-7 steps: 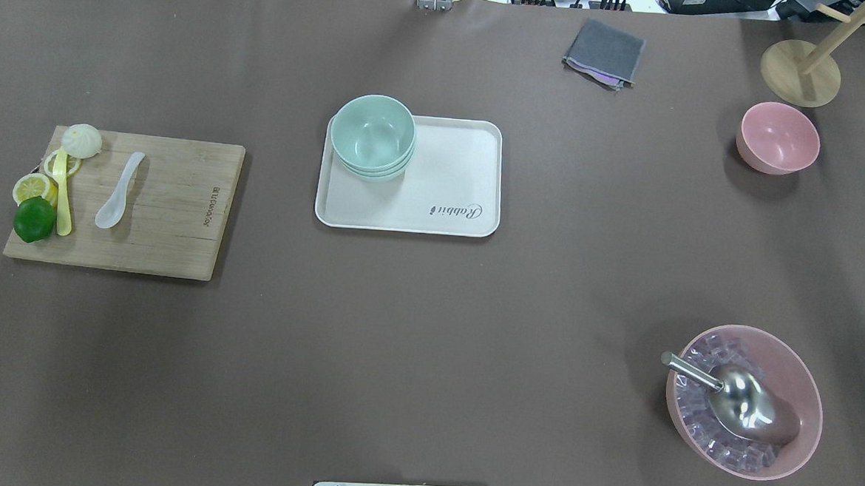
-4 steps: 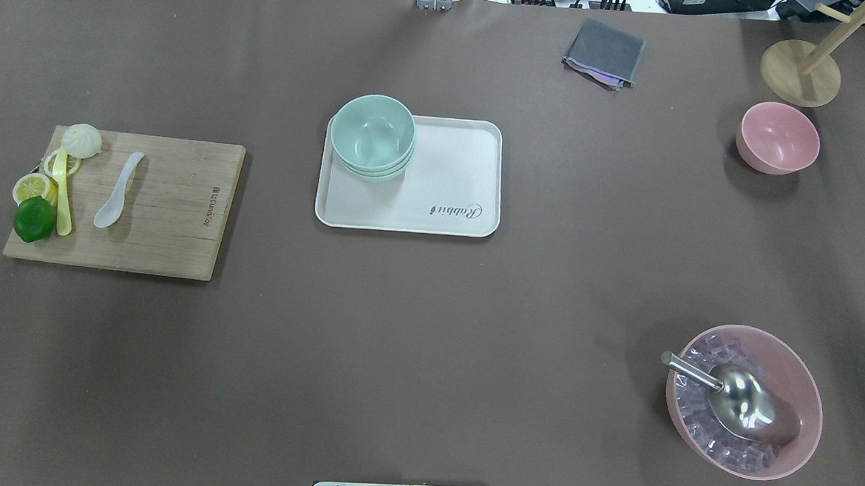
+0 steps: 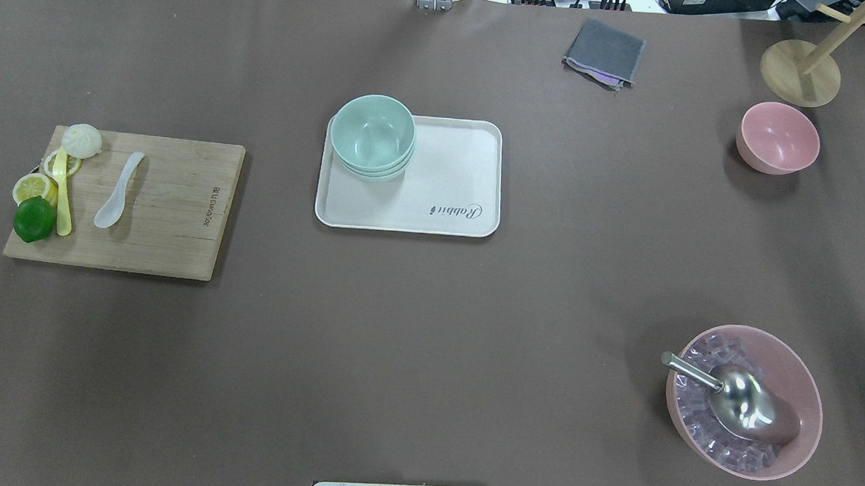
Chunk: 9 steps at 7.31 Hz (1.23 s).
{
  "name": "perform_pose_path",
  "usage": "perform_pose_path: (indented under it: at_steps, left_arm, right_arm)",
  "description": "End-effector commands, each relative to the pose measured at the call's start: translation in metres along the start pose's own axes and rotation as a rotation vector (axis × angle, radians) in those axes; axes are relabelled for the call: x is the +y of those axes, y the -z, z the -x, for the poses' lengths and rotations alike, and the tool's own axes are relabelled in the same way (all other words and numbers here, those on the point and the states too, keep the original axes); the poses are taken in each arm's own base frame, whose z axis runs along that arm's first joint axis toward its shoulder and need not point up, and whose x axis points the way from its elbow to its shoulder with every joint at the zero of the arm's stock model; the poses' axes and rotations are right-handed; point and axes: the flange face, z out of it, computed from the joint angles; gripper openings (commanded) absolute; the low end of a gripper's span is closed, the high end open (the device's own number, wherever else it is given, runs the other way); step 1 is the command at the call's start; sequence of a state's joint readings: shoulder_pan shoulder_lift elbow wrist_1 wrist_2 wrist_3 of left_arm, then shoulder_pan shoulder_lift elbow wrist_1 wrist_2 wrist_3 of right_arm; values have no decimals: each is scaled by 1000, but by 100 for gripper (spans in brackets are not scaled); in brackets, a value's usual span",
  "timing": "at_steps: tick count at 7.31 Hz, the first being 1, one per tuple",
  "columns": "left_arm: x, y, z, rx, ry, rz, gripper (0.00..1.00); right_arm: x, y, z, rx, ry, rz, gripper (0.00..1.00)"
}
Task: Stack pink bowl on green and place spoon
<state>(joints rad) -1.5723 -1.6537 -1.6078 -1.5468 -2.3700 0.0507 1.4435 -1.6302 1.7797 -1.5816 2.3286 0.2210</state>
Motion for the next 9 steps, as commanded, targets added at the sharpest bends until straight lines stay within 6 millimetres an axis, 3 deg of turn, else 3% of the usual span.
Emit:
perform_pose_path:
  at_steps: [1, 9]
  left_arm:
    - [-2, 2, -2, 0, -2, -4, 98]
    - [-2, 1, -1, 1, -2, -4, 98]
  right_arm:
    - [-1, 1, 1, 0, 2, -2, 100]
    - [-7, 4, 5, -4, 9, -9, 100]
